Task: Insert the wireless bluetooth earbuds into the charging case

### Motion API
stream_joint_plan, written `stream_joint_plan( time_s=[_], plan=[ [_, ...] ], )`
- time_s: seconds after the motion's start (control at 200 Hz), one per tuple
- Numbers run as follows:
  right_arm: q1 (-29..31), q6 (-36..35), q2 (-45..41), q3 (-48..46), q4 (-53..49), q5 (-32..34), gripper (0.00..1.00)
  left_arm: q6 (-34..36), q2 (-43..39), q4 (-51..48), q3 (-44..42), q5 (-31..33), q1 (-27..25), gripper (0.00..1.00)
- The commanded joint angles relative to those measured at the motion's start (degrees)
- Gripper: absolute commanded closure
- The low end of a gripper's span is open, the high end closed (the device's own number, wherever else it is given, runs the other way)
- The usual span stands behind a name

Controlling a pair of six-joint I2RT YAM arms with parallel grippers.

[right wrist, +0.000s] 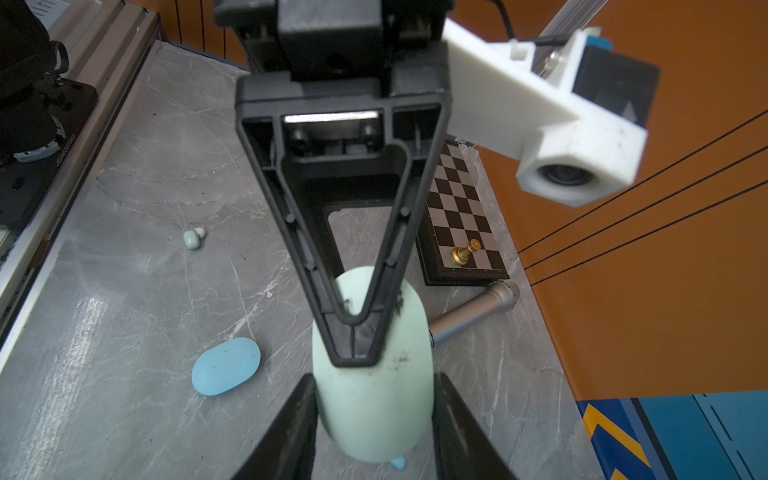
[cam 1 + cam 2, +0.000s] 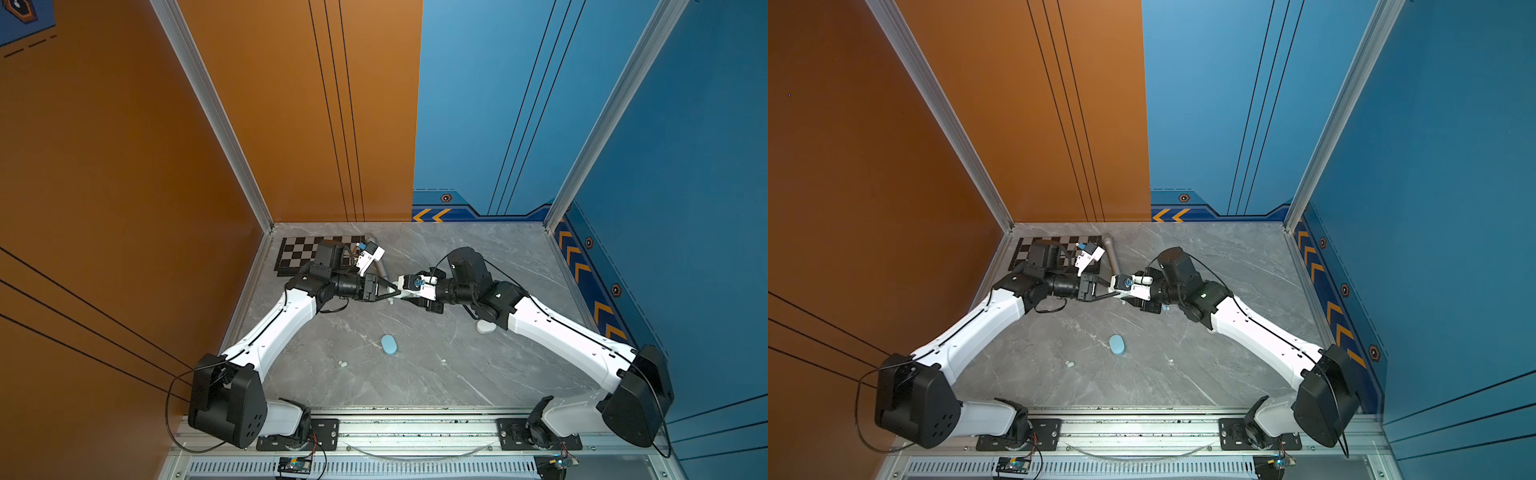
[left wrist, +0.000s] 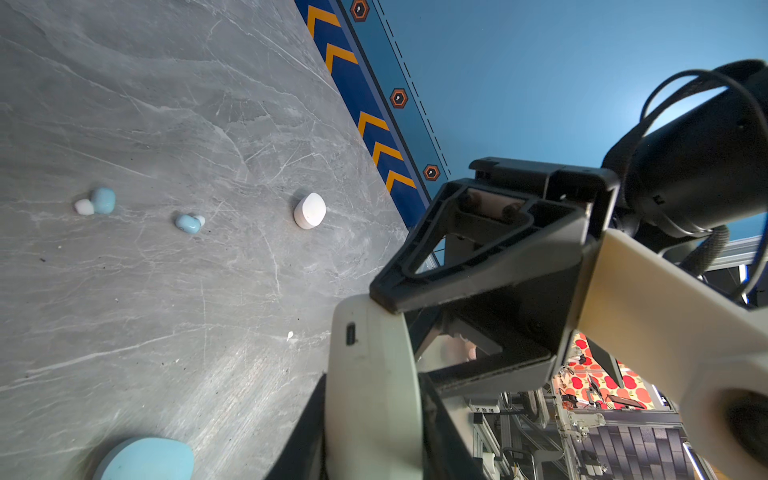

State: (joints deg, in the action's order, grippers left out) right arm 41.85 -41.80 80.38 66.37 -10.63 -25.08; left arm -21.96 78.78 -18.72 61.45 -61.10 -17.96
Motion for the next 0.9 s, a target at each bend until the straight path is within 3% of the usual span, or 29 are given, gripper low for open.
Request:
stream_joint_plan(
  time_s=[0.0, 0.345, 0.896],
  plan=[
    [2.10, -0.97, 0.70, 0.25, 2.10, 0.43, 0.58, -0.28, 0.16, 0.01, 1.17, -2.97, -1.57, 0.92],
    [2.80, -2.64, 1.24, 0.28, 2.56, 1.50, 0.50, -0.11, 0.05, 0.00, 1.01, -3.57, -1.78, 0.91],
    [0.79, -4.10, -1.98, -2.20, 1.16, 3.02, 0.48, -0.15, 0.23, 0.18, 1.36, -2.94, -1.40, 0.92]
  ],
)
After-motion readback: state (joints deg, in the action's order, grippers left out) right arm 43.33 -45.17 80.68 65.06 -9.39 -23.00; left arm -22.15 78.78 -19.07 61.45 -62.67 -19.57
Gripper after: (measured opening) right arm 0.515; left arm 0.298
